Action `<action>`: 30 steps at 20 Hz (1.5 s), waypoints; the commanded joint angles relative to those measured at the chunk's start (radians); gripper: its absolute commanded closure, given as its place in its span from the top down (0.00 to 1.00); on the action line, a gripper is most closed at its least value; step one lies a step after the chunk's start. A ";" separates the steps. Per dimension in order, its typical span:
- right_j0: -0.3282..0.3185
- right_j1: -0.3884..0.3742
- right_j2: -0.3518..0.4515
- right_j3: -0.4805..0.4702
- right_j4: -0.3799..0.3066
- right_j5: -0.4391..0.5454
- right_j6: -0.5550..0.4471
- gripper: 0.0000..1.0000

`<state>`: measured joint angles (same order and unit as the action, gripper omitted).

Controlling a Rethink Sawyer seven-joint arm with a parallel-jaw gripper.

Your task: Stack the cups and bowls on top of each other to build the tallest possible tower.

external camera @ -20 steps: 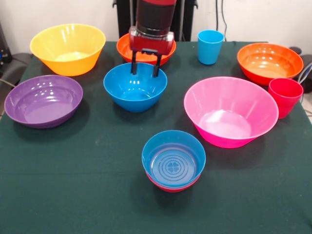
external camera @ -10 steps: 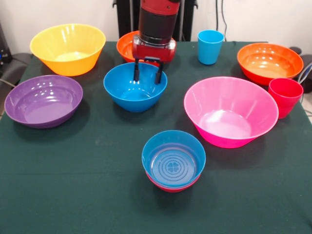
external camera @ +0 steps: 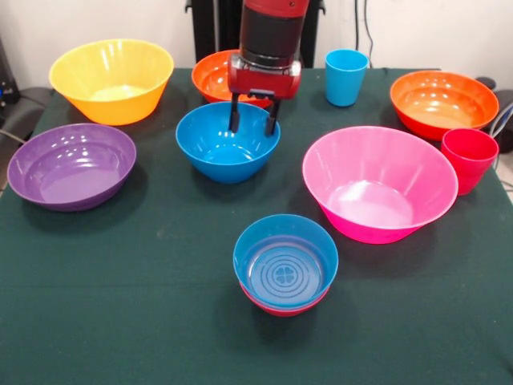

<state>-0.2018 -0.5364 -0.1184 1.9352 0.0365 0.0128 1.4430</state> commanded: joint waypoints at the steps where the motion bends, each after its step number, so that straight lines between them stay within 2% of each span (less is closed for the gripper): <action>1: 0.022 -0.081 0.044 -0.021 0.004 0.142 0.143 1.00; 10: 0.051 -0.109 0.021 -0.033 0.012 0.187 0.154 1.00; 15: 0.063 -0.076 0.046 0.028 0.013 0.080 0.203 1.00; 21: 0.081 -0.011 0.049 0.043 0.004 -0.021 0.245 1.00; 26: 0.088 0.026 0.052 0.038 -0.012 -0.063 0.276 1.00; 30: 0.090 0.054 0.056 -0.006 -0.016 -0.049 0.283 1.00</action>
<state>-0.1301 -0.5712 -0.1364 1.9358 0.0365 -0.0113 1.5764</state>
